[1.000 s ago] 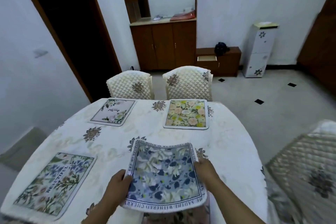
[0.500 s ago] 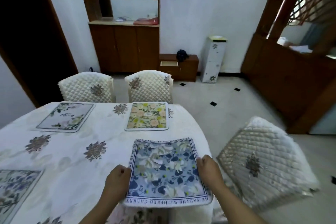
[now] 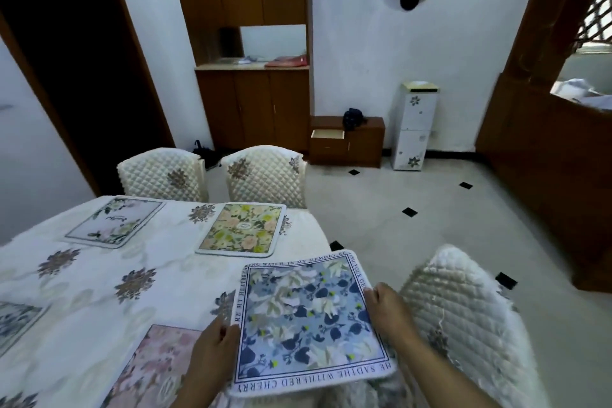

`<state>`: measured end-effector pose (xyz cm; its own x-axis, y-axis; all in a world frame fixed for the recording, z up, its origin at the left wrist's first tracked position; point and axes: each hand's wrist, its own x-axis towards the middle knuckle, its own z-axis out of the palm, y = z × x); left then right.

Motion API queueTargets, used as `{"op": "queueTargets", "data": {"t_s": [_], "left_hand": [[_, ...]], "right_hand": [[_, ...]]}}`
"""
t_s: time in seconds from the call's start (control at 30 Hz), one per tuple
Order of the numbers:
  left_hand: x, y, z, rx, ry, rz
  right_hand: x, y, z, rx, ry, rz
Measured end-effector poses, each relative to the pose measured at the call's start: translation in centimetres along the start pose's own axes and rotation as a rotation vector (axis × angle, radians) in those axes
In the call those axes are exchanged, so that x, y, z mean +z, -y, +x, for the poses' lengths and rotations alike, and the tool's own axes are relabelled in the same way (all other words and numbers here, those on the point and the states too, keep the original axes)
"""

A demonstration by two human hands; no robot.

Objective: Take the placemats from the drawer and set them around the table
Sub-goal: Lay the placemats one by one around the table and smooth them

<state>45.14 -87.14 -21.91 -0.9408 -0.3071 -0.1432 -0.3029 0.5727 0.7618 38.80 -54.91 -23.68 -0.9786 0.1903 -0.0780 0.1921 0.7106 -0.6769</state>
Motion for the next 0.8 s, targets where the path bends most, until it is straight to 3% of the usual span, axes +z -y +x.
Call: {"op": "queueTargets", "data": {"t_s": [0.2, 0.43, 0.63, 0.8], "left_hand": [[5.1, -6.8, -3.3, 0.005, -0.142, 0.038], [6.9, -9.5, -2.0, -0.038, -0.294, 0.052], [10.1, -11.2, 1.3, -0.063, -0.289, 0.046], [13.2, -14.4, 1.5, -0.071, -0.377, 0.029]], "right_hand": [[-7.0, -2.2, 5.9, -0.133, 0.087, -0.043], [-7.9, -1.3, 10.9, -0.217, 0.155, -0.008], [-10.4, -2.2, 15.2, -0.218, 0.154, 0.006], [-11.6, -3.7, 19.4, -0.261, 0.220, 0.045]]}}
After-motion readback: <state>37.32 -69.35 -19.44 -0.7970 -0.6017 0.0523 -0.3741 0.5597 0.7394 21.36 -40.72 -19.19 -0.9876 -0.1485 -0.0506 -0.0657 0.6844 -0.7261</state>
